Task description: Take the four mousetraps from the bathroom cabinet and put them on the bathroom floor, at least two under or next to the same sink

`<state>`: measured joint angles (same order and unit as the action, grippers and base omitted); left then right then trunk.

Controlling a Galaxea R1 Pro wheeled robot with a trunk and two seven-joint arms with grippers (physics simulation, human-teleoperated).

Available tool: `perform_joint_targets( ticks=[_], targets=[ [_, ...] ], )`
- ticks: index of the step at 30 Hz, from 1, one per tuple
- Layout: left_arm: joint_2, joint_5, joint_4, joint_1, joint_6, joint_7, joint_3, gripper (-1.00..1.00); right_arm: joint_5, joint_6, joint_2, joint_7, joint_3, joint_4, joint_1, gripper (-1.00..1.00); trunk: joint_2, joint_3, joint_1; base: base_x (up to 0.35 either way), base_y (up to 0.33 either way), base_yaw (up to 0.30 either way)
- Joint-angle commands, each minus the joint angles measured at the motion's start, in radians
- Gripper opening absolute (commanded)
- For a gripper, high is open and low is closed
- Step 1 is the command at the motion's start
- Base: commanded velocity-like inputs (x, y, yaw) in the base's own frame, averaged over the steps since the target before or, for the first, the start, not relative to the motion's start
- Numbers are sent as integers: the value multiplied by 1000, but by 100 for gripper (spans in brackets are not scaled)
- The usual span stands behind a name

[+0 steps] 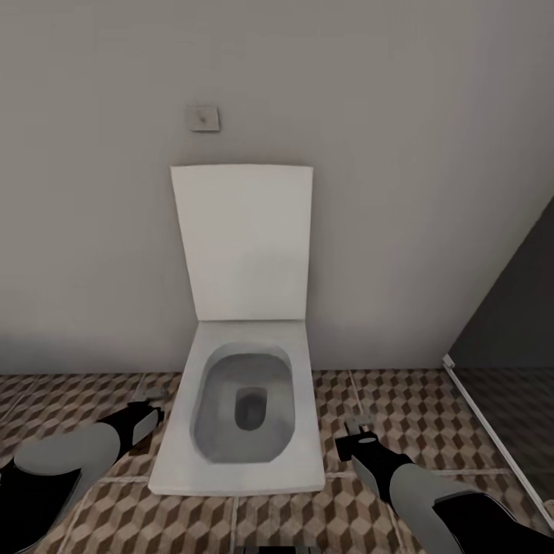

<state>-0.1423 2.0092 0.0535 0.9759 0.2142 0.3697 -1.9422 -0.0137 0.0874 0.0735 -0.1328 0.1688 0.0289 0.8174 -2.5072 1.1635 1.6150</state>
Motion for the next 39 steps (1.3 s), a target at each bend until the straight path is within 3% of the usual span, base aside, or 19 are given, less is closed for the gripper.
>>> perform_joint_targets(
  ticks=[1, 39],
  targets=[
    [-1, 3, 4, 1, 2, 8, -7, -100, 0, 8, 0, -2, 8, 2, 0, -100, -1, 5, 0, 0, 0, 0],
    [-16, 2, 1, -3, 2, 12, -7, -100, -3, 5, -5, -5, 9, 3, 0, -100, -10, 152, 17, 0, 0, 0]
  ],
)
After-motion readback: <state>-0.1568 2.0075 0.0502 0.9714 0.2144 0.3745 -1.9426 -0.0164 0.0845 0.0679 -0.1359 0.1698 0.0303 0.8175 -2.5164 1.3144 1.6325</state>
